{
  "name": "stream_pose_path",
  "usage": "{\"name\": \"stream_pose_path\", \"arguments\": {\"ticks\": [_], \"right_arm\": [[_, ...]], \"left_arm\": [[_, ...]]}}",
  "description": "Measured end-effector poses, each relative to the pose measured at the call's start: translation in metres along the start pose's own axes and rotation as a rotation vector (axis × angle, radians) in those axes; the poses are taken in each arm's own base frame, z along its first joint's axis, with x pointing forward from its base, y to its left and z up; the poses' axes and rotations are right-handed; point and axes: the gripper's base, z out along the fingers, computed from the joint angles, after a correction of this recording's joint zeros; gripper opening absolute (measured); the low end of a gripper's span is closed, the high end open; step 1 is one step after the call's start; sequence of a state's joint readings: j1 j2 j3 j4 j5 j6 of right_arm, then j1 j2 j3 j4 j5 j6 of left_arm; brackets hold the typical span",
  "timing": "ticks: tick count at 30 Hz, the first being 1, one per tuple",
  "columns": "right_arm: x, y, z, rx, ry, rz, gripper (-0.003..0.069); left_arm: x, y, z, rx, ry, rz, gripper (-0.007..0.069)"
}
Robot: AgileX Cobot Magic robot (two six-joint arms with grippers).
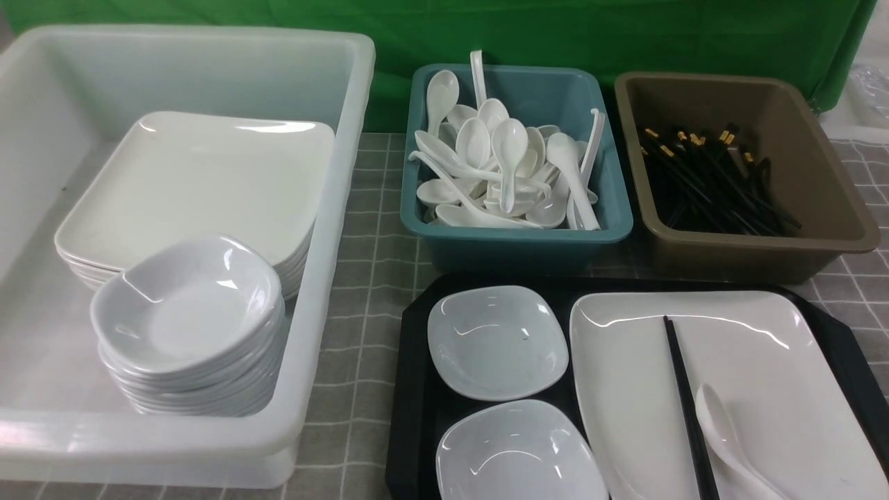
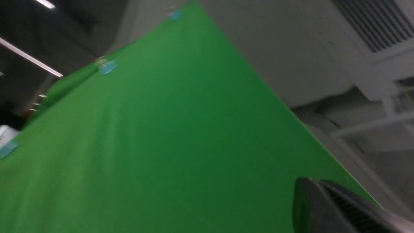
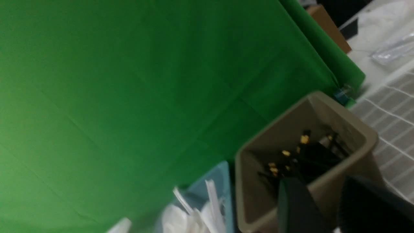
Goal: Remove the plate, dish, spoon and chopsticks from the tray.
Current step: Use the right arm to grab a soup spoon from the plate
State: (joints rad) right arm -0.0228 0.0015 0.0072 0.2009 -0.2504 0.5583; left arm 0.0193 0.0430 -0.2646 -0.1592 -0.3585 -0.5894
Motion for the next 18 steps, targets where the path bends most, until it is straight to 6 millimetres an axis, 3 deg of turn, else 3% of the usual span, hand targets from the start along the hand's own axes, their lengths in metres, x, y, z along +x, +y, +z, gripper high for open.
{"name": "stream_pose_path", "arguments": {"ticks": [4,6,8,10,12,16,18], "right_arm": [[-0.004,0.003,0.0,-0.03,-0.048,0.032,0.024],[-0.007,0.005,0.0,-0.052,-0.072,0.047,0.0231],[-0.009,0.01,0.0,-0.05,-0.028,0.024,0.0207],[-0.014,0.02,0.001,-0.027,0.082,-0.046,0.0154],[-0.035,0.045,0.003,-0.015,0.216,-0.157,0.006],[-0.055,0.073,0.013,0.004,0.471,-0.326,0.0029],[-0.061,0.09,0.03,0.049,0.747,-0.463,0.0025]], "left_arm": [[-0.026,-0.034,0.038,-0.071,0.172,0.059,0.0005],[-0.027,-0.036,0.071,-0.221,0.353,0.154,0.0005],[-0.025,-0.037,0.085,-0.274,0.476,0.232,0.0005],[-0.014,-0.034,0.103,-0.312,0.69,0.327,0.0005],[0.007,-0.028,0.119,-0.3,0.959,0.402,0.0005],[0.044,-0.012,0.136,-0.236,1.295,0.408,0.0005],[0.07,-0.003,0.146,-0.153,1.438,0.349,0.0005]]}}
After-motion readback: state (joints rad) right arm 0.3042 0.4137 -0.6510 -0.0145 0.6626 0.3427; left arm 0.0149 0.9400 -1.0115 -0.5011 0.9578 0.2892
